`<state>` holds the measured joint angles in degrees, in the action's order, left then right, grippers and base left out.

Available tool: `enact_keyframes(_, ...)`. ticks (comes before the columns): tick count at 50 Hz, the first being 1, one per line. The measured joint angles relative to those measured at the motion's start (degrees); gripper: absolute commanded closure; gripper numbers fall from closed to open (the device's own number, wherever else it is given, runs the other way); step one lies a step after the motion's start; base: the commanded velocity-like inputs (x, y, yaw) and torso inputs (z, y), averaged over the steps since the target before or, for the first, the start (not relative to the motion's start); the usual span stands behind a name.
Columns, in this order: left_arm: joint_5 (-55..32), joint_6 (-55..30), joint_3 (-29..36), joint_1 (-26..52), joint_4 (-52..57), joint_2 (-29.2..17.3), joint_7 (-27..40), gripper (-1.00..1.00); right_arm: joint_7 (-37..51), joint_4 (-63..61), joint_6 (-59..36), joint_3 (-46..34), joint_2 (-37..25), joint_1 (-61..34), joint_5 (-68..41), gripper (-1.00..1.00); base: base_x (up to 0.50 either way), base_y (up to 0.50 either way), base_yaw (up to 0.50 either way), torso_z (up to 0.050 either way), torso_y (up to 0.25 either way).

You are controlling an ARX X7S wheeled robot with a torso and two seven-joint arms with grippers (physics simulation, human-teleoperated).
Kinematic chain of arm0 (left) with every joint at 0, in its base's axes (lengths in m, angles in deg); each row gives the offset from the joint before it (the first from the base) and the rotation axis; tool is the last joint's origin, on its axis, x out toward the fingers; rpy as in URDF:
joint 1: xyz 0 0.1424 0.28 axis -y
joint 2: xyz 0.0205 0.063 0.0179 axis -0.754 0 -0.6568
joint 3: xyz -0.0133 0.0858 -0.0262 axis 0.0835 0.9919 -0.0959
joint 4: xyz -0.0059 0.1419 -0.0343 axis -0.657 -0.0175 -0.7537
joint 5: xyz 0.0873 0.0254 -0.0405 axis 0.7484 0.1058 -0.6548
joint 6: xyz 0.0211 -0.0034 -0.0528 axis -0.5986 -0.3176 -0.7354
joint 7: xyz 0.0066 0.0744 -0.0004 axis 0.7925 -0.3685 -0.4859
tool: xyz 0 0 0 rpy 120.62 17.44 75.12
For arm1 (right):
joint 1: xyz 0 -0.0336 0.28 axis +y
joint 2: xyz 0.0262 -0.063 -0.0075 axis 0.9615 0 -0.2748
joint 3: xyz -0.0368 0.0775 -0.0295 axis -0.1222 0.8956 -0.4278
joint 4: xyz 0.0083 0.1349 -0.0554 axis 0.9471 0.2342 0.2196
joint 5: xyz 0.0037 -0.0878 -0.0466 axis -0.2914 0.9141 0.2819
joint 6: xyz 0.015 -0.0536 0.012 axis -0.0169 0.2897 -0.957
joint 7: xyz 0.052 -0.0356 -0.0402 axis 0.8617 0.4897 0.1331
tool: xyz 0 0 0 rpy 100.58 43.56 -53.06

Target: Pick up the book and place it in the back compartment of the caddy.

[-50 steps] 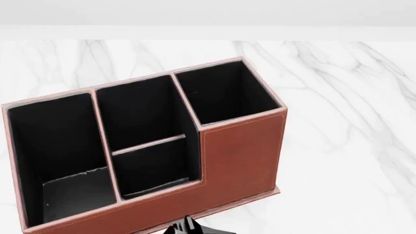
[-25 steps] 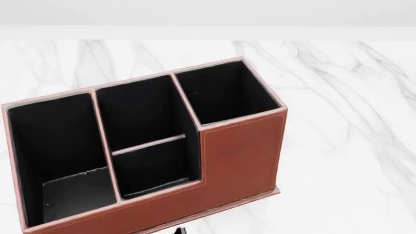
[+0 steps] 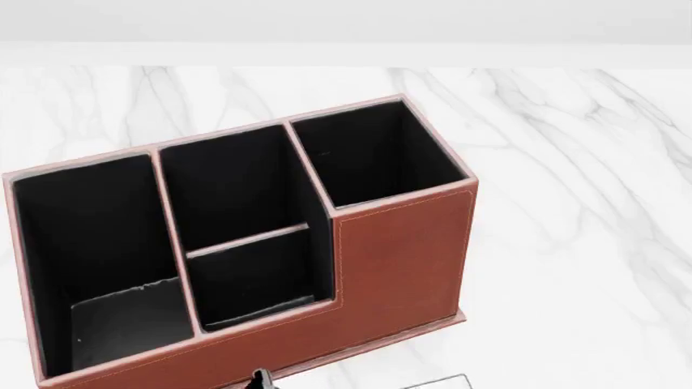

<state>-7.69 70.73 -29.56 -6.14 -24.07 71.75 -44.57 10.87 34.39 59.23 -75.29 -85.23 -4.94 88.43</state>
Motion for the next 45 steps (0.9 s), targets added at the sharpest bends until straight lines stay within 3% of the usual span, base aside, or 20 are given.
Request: enact_keyframes(45, -4.5, -21.15, -3.39, 2.18, 39.4, -19.92, 14.34, 1.0, 0.35, 1.64, -0.12, -1.41, 0.13, -1.1, 0.72, -1.0, 0.0, 0.0, 0.0, 0.0, 0.001)
